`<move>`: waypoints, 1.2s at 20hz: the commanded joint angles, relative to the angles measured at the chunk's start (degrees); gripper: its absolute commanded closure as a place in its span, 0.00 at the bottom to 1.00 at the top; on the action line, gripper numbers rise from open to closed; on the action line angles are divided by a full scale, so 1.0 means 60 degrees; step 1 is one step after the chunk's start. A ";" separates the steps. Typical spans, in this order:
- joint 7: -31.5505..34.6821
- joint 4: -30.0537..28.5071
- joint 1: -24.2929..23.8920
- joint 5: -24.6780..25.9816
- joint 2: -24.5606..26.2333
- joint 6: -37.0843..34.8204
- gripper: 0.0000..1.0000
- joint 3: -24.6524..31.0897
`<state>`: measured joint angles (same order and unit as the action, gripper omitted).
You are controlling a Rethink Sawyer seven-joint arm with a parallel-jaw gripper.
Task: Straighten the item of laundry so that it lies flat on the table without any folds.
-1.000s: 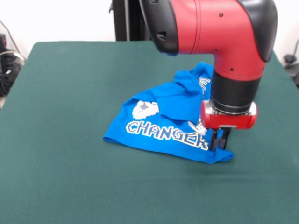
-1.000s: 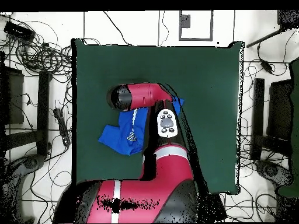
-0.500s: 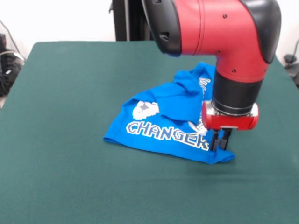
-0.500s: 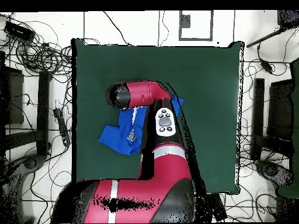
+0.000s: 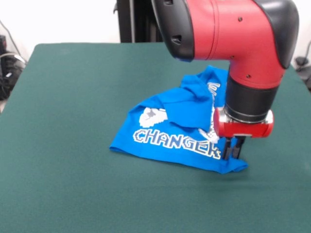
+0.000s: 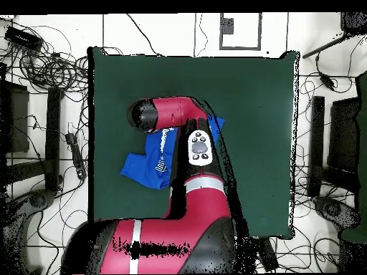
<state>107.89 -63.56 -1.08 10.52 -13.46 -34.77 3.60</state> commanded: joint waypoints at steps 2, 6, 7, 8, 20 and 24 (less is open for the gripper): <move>0.1412 0.0016 0.0555 -0.0587 0.0714 -0.0052 1.00 0.0851; 0.1436 -0.0020 0.0568 -0.0617 0.0702 -0.0043 1.00 0.0843; 0.1441 -0.0002 0.0579 -0.0628 0.0702 -0.0064 1.00 0.0830; 0.1453 -0.0005 0.0592 -0.0633 0.0697 -0.0060 1.00 0.0809; 0.1451 -0.0164 0.0614 -0.0677 0.0586 -0.0032 1.00 0.0730; 0.1548 -0.0331 0.0600 -0.0604 0.0511 0.0449 1.00 0.0700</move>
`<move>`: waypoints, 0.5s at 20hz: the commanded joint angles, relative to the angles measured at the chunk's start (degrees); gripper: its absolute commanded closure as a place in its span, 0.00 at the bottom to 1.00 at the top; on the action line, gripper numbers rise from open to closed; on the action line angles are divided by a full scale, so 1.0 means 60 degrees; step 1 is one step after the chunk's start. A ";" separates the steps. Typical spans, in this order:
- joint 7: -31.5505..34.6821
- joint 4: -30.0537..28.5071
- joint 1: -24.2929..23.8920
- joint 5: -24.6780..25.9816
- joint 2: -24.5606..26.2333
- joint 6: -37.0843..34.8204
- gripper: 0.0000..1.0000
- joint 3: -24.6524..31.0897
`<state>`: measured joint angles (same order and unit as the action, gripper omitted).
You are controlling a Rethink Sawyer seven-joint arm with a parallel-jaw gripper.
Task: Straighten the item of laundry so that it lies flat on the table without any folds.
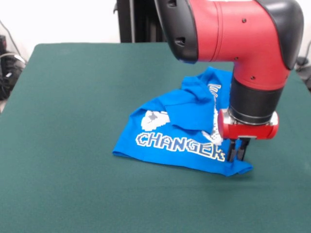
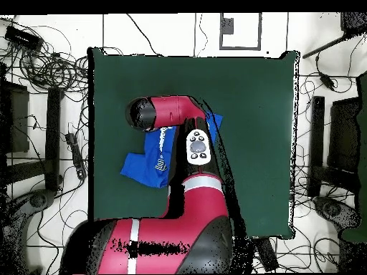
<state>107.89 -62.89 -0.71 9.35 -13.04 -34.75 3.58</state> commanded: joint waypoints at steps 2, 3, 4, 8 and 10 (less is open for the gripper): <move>0.1564 -0.0379 0.0571 -0.0426 0.0457 0.0250 1.00 0.0646; 0.1545 -0.0312 0.0590 -0.0465 0.0469 -0.0056 1.00 0.0613; 0.1574 -0.0352 0.0575 -0.0491 0.0456 -0.0041 1.00 0.0621; 0.1516 -0.0448 0.0535 -0.0491 0.0401 -0.0052 1.00 0.0655; 0.1473 -0.0467 0.0516 -0.0483 0.0383 -0.0064 1.00 0.0670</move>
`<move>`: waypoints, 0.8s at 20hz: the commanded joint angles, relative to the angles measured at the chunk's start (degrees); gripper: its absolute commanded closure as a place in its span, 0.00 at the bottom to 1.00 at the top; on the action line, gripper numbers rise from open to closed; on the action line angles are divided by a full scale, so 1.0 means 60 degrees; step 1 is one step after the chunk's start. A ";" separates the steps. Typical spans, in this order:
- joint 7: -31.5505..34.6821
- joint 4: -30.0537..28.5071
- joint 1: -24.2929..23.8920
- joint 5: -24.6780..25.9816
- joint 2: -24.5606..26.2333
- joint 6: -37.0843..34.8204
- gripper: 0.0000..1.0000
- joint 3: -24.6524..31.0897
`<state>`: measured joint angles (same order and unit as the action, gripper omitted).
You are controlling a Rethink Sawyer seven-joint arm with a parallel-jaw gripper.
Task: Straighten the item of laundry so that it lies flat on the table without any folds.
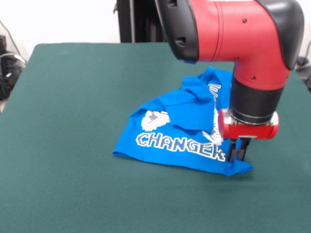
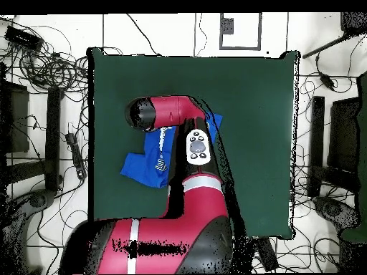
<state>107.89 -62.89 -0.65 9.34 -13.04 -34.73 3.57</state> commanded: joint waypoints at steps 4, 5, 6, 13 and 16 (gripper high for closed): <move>0.1436 -0.0566 0.0484 -0.0447 0.0286 -0.0075 1.00 0.0642; 0.1466 -0.0595 0.0477 -0.0419 0.0266 0.0096 1.00 0.0634; 0.1503 -0.0674 0.0455 -0.0389 0.0236 0.0360 0.00 0.0649; 0.1583 -0.0573 0.0528 -0.0564 0.0265 -0.0403 0.00 0.0520; 0.1577 -0.0657 0.0462 -0.0642 0.0255 -0.0288 0.00 0.0575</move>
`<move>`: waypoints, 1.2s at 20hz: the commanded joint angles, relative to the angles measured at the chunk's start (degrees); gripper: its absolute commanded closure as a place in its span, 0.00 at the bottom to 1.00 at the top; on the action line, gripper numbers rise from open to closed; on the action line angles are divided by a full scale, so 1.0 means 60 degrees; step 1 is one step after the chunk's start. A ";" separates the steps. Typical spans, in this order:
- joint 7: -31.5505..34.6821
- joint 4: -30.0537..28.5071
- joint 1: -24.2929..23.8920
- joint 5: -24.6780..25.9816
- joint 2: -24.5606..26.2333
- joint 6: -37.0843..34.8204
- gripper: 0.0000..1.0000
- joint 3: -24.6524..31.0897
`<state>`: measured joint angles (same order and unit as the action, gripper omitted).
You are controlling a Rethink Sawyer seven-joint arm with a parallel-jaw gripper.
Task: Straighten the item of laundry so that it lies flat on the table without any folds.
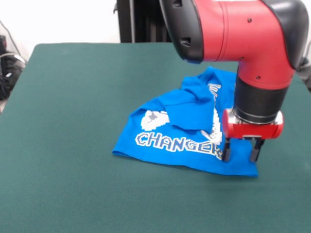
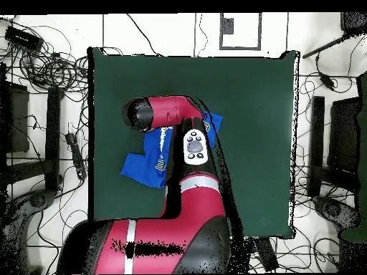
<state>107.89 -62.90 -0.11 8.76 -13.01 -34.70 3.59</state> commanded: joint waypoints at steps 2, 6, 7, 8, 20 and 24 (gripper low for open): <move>0.1446 -0.0657 0.0324 -0.0550 0.0254 -0.0298 0.00 0.0630; 0.1340 -0.0860 0.0263 -0.0522 0.0096 -0.0302 0.00 0.0641; 0.1308 -0.0965 0.0239 -0.0508 0.0013 -0.0301 0.00 0.0639; 0.1254 -0.1065 0.0194 -0.0500 -0.0070 -0.0317 0.00 0.0651; 0.0994 -0.2514 -0.0099 -0.0462 -0.1547 -0.0590 0.00 0.0539; 0.0918 -0.2620 -0.0173 -0.0439 -0.1655 -0.0628 0.00 0.0580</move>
<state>107.89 -70.95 -1.26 8.54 -20.34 -34.70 3.59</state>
